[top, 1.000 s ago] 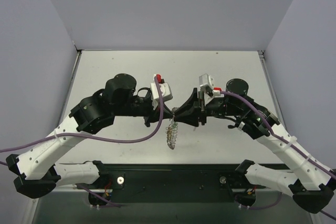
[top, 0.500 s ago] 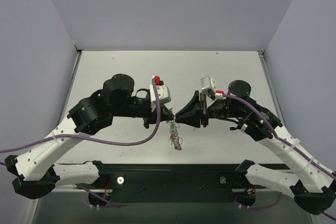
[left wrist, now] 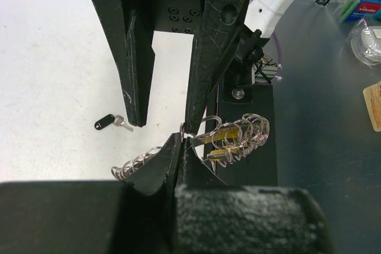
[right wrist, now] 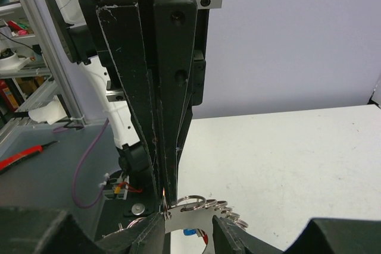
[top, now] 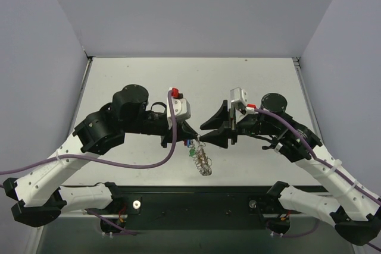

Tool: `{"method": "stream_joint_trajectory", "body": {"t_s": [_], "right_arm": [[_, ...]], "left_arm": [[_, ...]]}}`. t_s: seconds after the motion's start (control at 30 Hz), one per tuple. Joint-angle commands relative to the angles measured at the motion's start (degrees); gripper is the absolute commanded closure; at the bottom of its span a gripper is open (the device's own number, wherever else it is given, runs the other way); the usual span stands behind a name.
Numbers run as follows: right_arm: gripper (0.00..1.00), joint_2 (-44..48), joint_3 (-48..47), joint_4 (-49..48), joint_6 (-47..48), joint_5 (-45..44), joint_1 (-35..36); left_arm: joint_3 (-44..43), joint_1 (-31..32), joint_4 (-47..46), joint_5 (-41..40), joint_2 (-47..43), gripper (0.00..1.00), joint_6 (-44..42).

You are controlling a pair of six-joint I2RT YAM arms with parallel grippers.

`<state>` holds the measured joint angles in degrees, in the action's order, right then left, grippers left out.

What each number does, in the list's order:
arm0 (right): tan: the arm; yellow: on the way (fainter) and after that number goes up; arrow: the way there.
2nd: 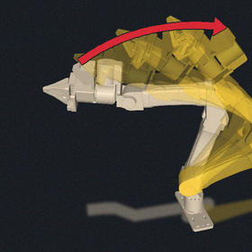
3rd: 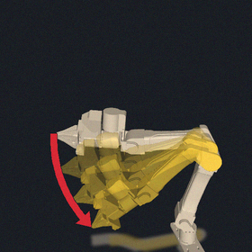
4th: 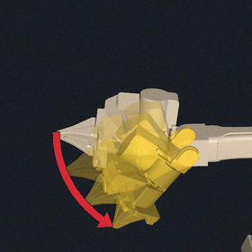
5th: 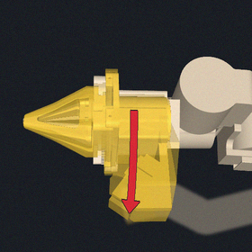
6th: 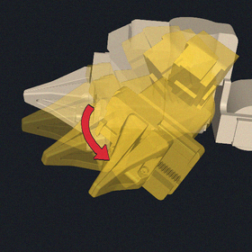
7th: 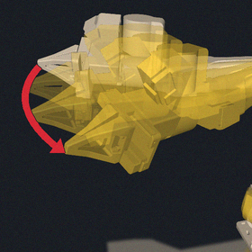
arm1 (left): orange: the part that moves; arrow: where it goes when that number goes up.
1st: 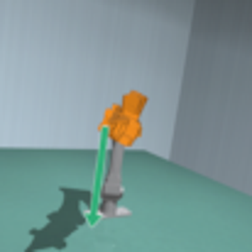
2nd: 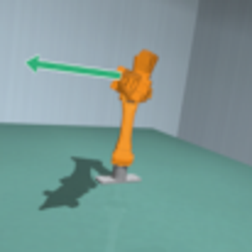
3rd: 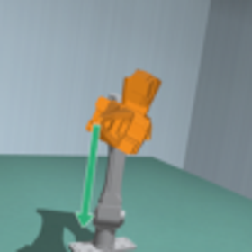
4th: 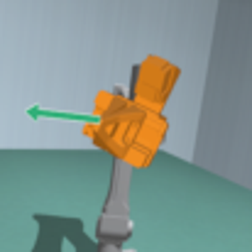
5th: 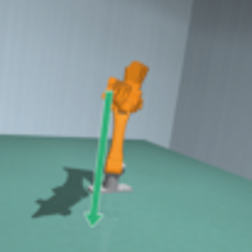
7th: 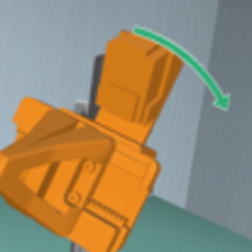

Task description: Put the keys on the keyring

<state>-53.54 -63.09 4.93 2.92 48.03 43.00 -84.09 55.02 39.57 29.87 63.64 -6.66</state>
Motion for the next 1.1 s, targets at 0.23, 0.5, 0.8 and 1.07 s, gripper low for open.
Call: {"method": "stream_joint_trajectory", "body": {"t_s": [0.23, 0.5, 0.8, 1.07], "right_arm": [[0.66, 0.72, 1.39, -9.67, -2.92, 3.03, 0.15], [1.00, -1.57, 0.25, -9.94, -6.78, 2.60, 0.15], [1.00, 2.29, 4.02, -15.55, -9.24, -1.97, 0.15], [1.00, 9.76, 11.84, -27.95, -12.58, -5.39, 0.15]], "left_arm": [[-0.72, 0.87, -6.79, 3.62, -0.62, 1.00, 0.77], [-0.63, 1.23, -7.32, 4.15, -0.44, 1.00, 0.94], [3.75, 1.14, -12.40, -4.19, -4.12, 0.25, 5.06], [11.05, -1.58, -26.36, -6.49, -9.05, 0.14, 12.01]]}}
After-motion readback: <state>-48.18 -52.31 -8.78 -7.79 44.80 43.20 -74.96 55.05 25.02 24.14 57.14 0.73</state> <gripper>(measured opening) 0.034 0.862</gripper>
